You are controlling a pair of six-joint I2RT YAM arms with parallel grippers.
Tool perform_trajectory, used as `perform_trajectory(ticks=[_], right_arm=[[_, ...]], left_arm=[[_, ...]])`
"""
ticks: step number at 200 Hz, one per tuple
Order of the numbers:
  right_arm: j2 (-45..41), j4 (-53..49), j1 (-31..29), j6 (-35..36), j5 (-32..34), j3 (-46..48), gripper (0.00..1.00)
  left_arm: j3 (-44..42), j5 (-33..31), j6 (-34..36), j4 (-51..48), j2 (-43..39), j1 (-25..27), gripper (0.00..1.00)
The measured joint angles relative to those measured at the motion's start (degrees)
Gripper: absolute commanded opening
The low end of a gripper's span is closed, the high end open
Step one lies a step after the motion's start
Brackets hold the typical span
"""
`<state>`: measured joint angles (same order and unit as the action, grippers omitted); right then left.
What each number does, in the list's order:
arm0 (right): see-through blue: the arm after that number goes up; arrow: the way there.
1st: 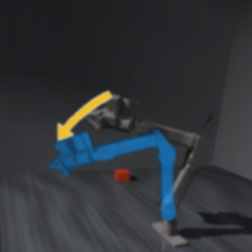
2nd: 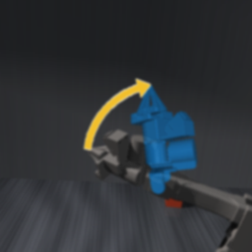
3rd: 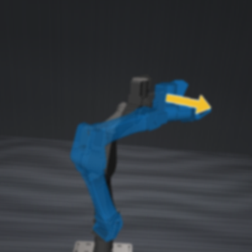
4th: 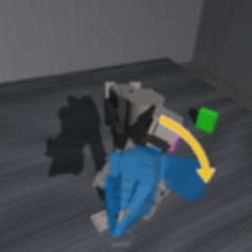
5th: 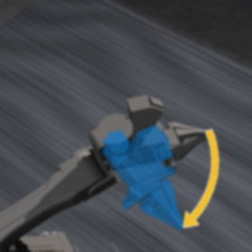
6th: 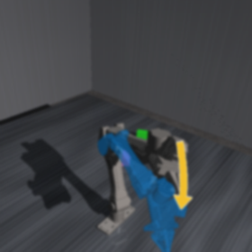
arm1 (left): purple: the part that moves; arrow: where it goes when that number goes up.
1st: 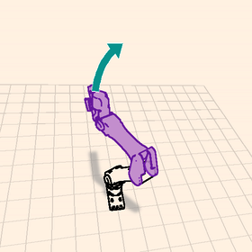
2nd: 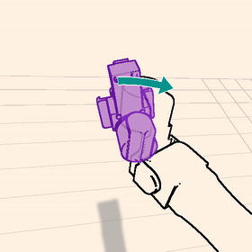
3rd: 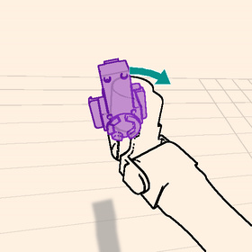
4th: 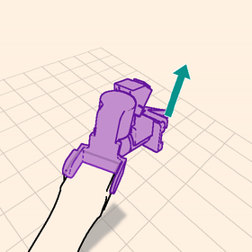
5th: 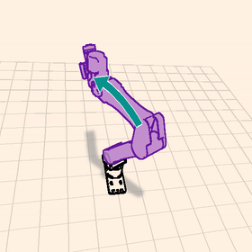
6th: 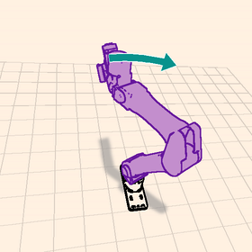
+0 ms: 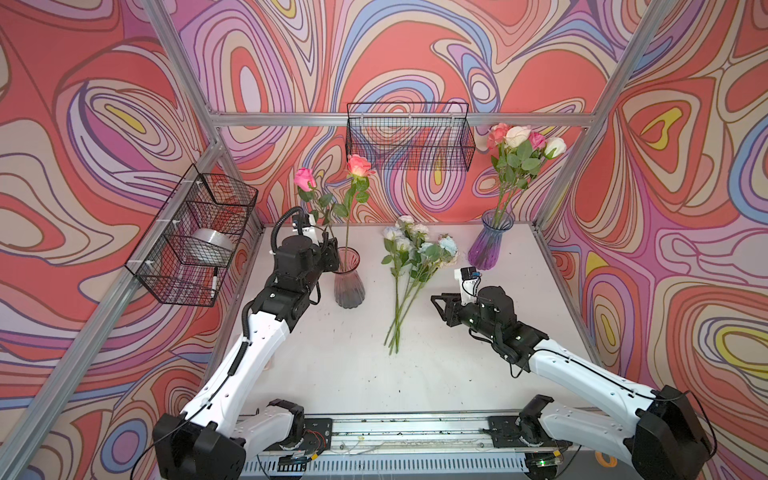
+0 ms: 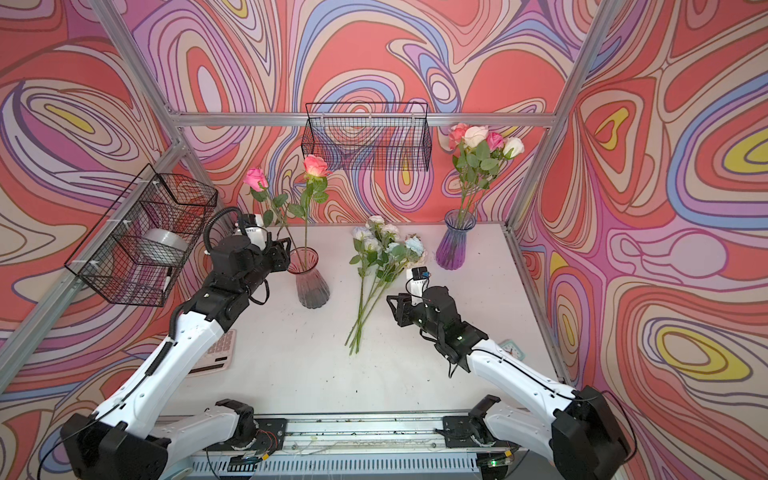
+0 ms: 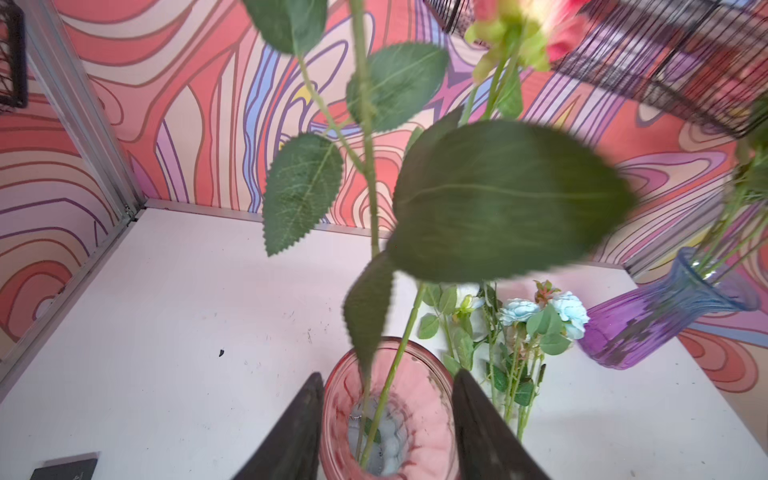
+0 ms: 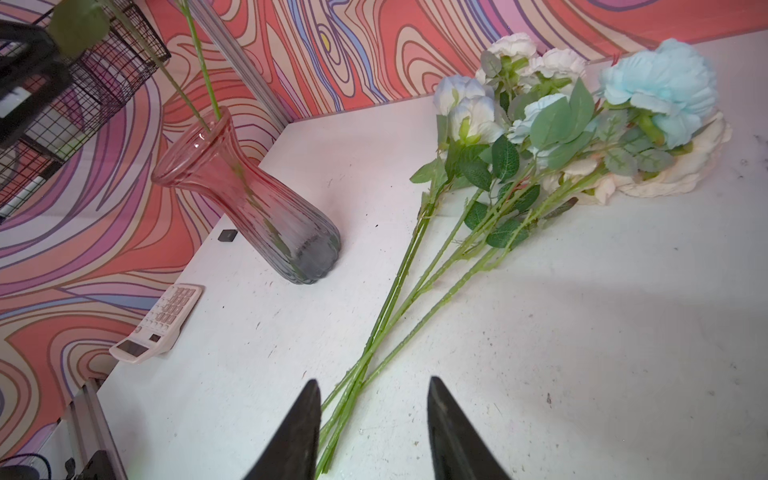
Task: Arrange the flowers into the vase
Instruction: 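Lower the pink rose stem into the pink-grey vase and open the left gripper, then grasp a white rose stem in the bunch with the right gripper while left withdraws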
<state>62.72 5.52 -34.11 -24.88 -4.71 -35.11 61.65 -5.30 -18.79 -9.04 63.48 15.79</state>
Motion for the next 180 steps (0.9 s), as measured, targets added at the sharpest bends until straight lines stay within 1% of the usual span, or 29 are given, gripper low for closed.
perform_trajectory(ticks=[16,26,44,60,78,89,111,138,164,173,180], right_arm=[[2.1,-1.0,0.0,-0.3,1.7,-1.7,0.31],[4.3,-1.7,0.0,-0.8,2.4,-3.3,0.24],[9.1,-3.2,0.0,-1.4,2.7,-6.4,0.16],[14.2,-3.8,0.0,-2.1,1.9,-9.6,0.16],[20.3,-4.0,0.0,-3.1,-0.2,-13.4,0.23],[24.0,-4.0,0.0,-3.8,-1.4,-15.8,0.25],[31.0,-4.0,0.0,-4.8,-3.8,-20.7,0.26],[39.5,-5.0,0.0,-5.9,-5.3,-27.7,0.26],[47.4,-6.5,0.0,-6.6,-5.4,-34.3,0.25],[49.9,-7.4,0.0,-6.8,-5.2,-36.4,0.19],[51.7,-8.4,0.0,-7.0,-5.0,-38.1,0.16]], left_arm=[[1.0,0.6,-0.1,-2.1,-4.0,0.0,0.57],[1.3,1.4,-0.4,-2.9,-6.4,0.0,0.57],[1.0,4.1,-1.2,-4.5,-10.9,0.0,0.57],[-1.7,7.0,-2.5,-4.6,-14.7,0.0,0.57],[-7.7,10.1,-5.0,-4.9,-19.4,0.0,0.57],[-11.7,11.8,-6.8,-5.3,-22.2,0.0,0.57],[-19.3,14.4,-11.2,-5.9,-27.6,0.0,0.57],[-25.8,15.2,-16.3,-6.8,-33.9,0.0,0.56],[-31.1,15.5,-21.0,-7.7,-39.6,0.0,0.56],[-33.1,15.4,-22.3,-8.0,-41.2,0.0,0.56],[-34.4,15.4,-23.1,-8.4,-42.3,0.0,0.57]])
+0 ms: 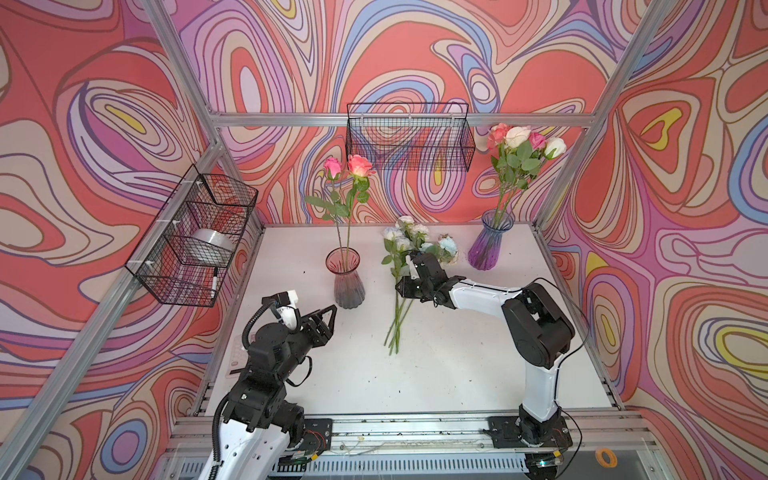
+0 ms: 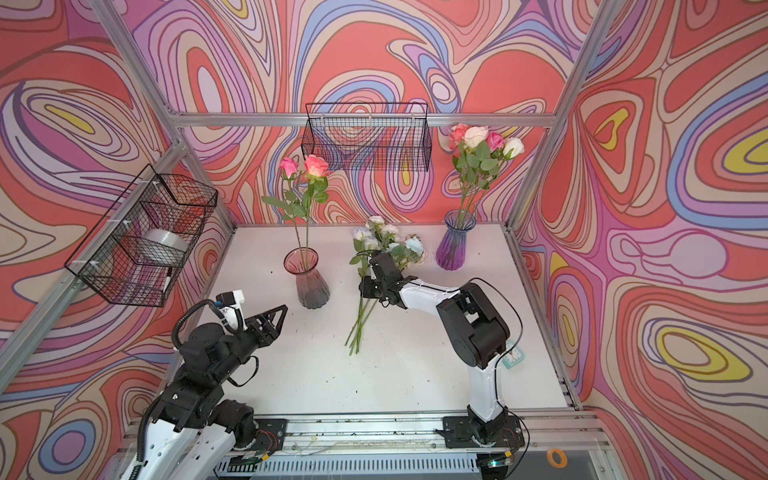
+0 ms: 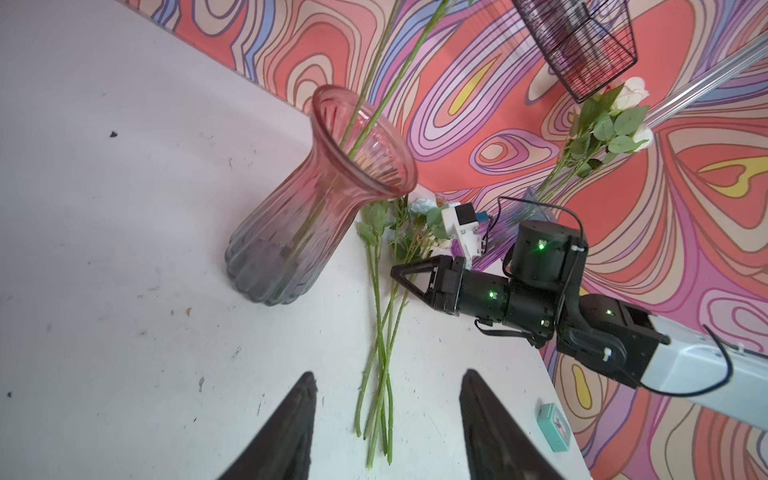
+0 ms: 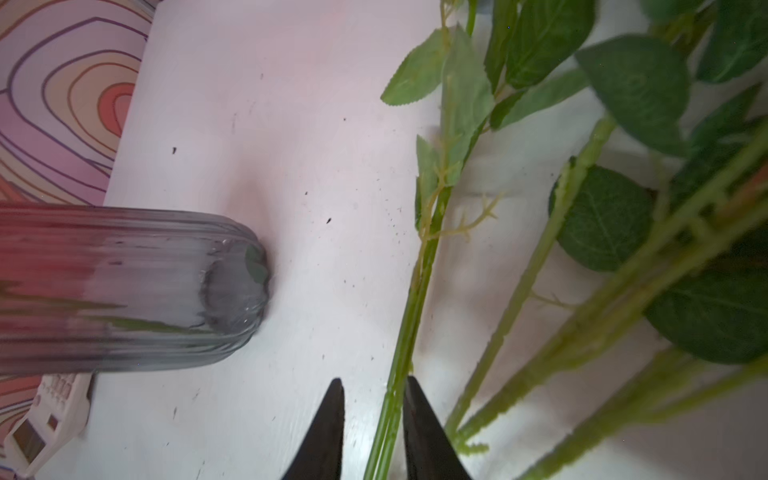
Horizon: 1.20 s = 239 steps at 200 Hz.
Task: Arrange the flowers into the vase
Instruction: 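Grasp a white rose stem in the bunch with the right gripper while left withdraws, then lift the white rose high over the pink-grey vase with the right gripper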
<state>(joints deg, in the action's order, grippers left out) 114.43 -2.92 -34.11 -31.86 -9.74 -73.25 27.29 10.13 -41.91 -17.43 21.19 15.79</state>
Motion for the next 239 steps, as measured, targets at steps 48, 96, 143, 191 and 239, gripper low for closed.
perform_trajectory(ticks=[48,96,143,191,239], right_arm=[[9.4,-8.0,0.0,0.3,2.5,-12.2,0.12],[9.7,-9.9,0.0,0.4,4.8,-13.1,0.00],[2.2,-7.9,0.0,-0.9,3.6,-7.7,0.00],[-5.6,-0.9,0.0,-1.7,1.0,-2.4,0.00],[-15.8,9.6,0.0,-1.8,-0.5,7.6,0.00]], left_arm=[[-2.8,0.0,-2.5,-3.2,-4.6,0.0,0.57],[-2.8,0.0,-2.4,-3.9,-5.0,0.0,0.58],[-2.7,0.3,-2.3,-3.6,-1.8,0.0,0.59],[-2.7,2.5,-2.3,0.5,4.2,0.0,0.58],[-2.4,9.5,-2.4,9.3,11.3,0.0,0.58]])
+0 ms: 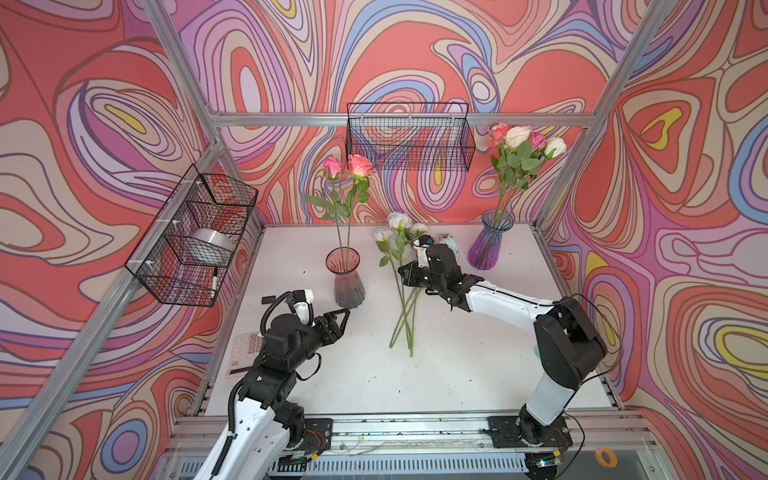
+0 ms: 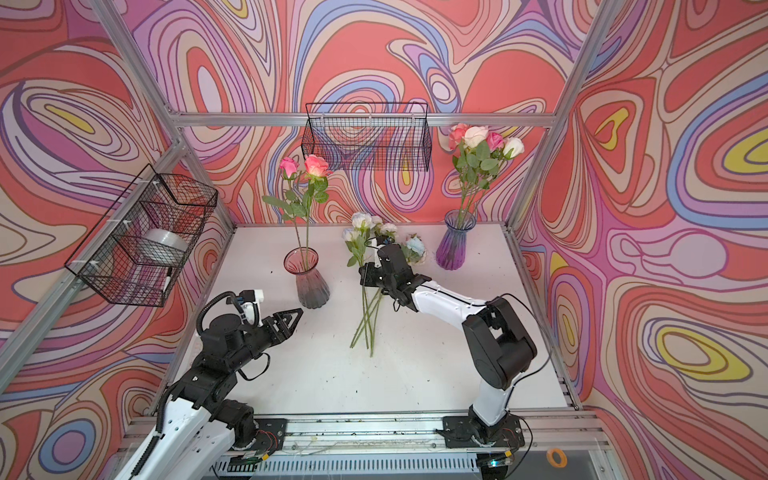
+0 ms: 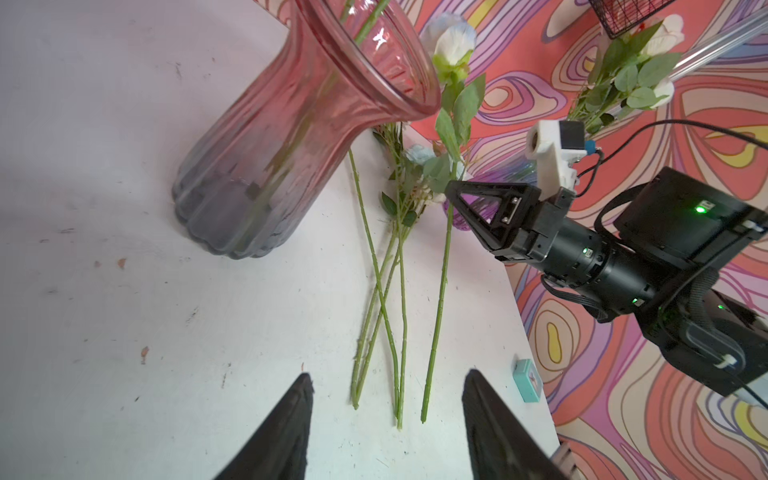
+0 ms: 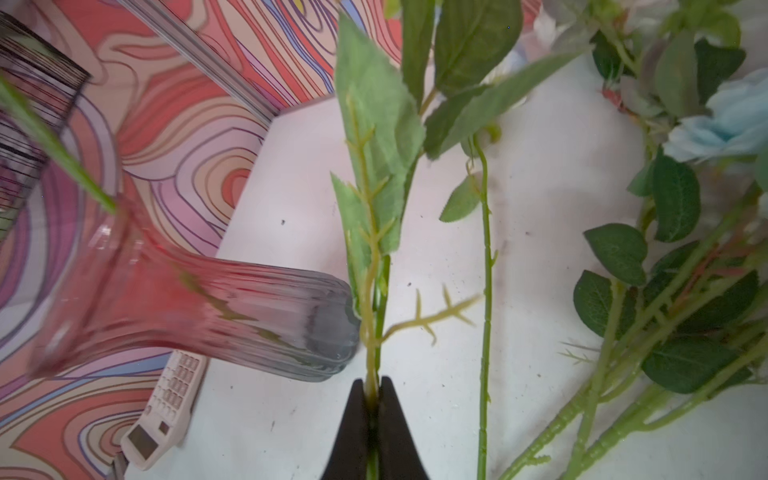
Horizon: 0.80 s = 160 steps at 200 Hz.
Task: Arrange the flowers into the vase
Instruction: 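Lift the white rose high over the pink-grey vase with the right gripper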
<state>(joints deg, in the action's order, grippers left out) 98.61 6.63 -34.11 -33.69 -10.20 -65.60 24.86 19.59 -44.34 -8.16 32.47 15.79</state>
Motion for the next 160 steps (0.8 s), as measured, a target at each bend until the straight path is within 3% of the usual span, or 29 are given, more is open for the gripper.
perform_trajectory(ticks=[42,81,114,160], right_arm=[[-10.0,13.0,-0.3,-1.0,-2.0,8.9,0.00],[-14.5,21.6,-2.5,-0.3,-2.9,14.8,0.00],[-16.7,25.7,-4.5,2.3,-2.7,15.1,0.00],[-15.3,30.3,-6.5,7.0,-1.6,8.9,0.00]], left_arm=[[2.4,4.0,0.9,5.4,6.9,2.1,0.57],[7.9,2.1,4.7,5.3,6.9,5.7,0.58],[8.2,-3.5,5.8,3.6,1.9,5.7,0.58],[5.8,-19.8,1.9,-5.2,-12.2,5.7,0.57]])
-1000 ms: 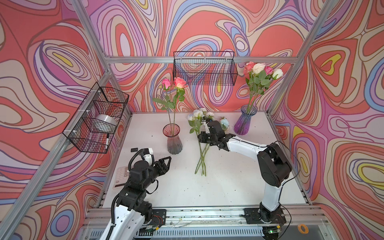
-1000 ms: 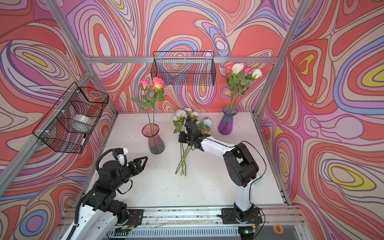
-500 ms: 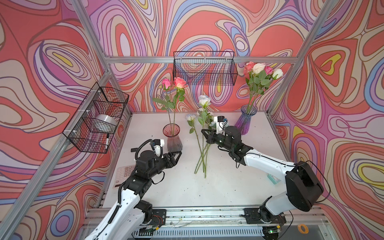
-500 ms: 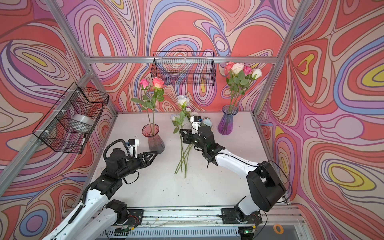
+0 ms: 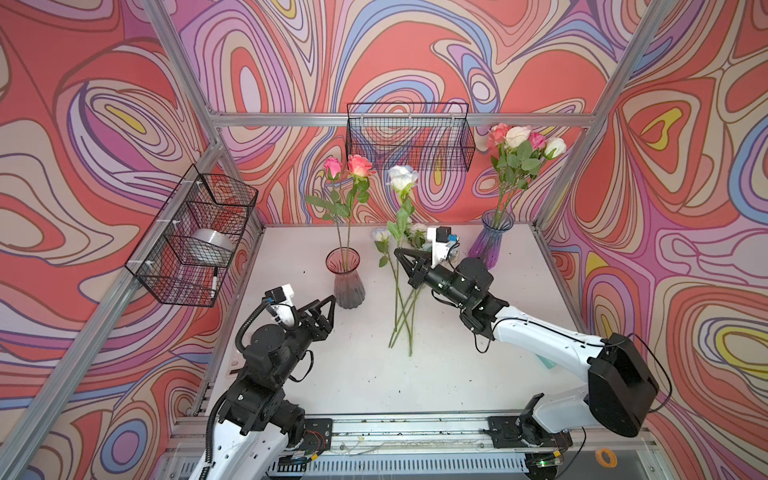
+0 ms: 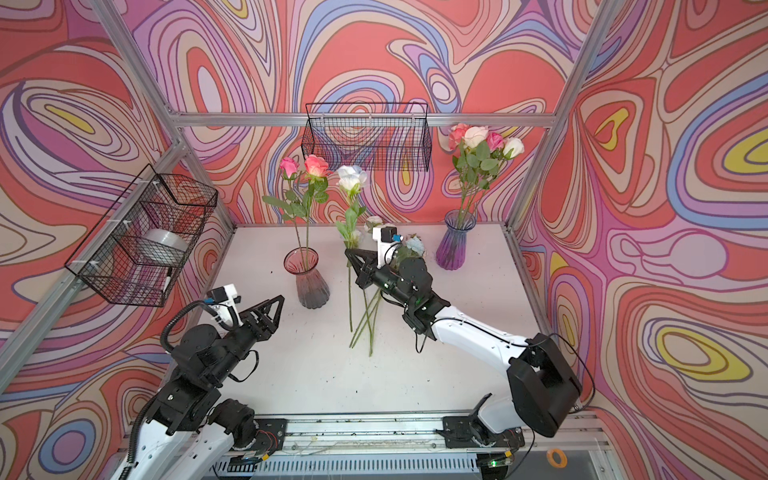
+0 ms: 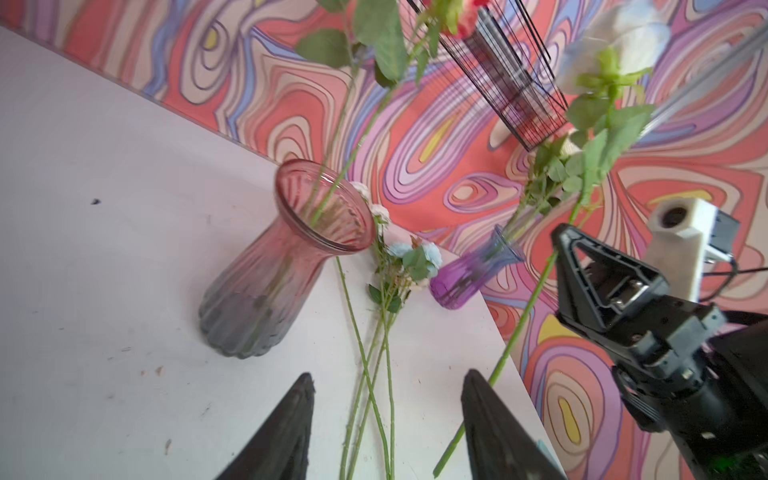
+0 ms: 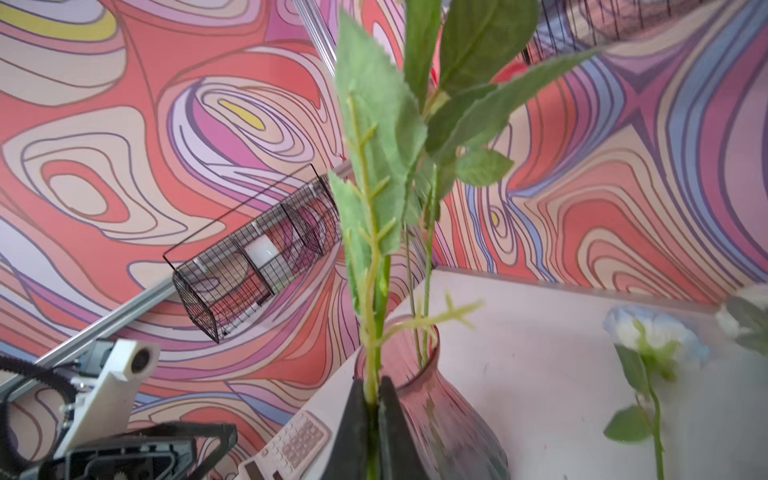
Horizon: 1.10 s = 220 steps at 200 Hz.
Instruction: Arrange the flowers into the vase
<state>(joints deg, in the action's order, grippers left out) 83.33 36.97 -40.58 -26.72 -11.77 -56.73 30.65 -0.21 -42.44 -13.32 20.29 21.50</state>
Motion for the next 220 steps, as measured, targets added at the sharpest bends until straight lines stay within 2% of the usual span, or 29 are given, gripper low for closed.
perform_trajectory(ticks=[36,89,173,220], right_arm=[[6.0,7.3,-0.9,2.8,0.7,-10.6,0.00],[16.8,19.5,-1.0,5.7,5.9,-18.9,0.00],[23.8,20.9,-1.0,7.5,8.0,-30.2,0.00],[30.2,18.3,-1.1,8.6,7.8,-31.3,0.00]], left_arm=[[-4.5,-5.6,-4.0,-7.9,-4.5,0.0,0.58],[-4.8,-6.7,-5.5,-13.0,-5.7,0.0,0.59],[-4.7,-5.8,-5.2,-13.8,-4.0,0.0,0.60],[-4.7,-5.6,-4.9,-13.5,-2.8,0.0,0.60]])
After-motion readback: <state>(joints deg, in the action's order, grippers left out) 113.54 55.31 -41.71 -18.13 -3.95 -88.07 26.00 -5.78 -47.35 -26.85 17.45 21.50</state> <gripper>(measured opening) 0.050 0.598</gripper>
